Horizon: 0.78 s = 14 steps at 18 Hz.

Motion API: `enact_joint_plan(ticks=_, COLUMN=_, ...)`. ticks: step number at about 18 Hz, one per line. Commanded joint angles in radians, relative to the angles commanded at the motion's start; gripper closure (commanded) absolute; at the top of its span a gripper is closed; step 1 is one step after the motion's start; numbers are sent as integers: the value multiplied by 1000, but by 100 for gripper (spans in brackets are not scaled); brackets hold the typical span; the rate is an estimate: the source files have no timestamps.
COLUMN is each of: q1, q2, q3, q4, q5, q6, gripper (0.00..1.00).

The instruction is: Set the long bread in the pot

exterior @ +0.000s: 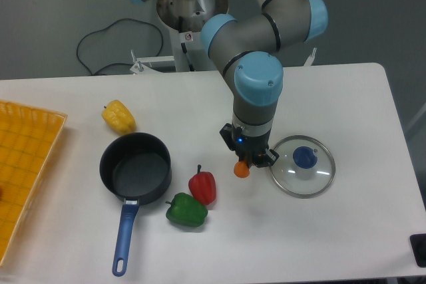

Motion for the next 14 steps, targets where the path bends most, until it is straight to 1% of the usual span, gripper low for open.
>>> enact_joint_plan(ticks=5, q1=-2, q2=-2, q3=0, q4=0, q5=-2, q6=-3, gripper=75)
enact_joint_plan(ticks=14, q1=-8, q2=0, q3=9, q4=2, q5=-25, q6=-54, gripper=75)
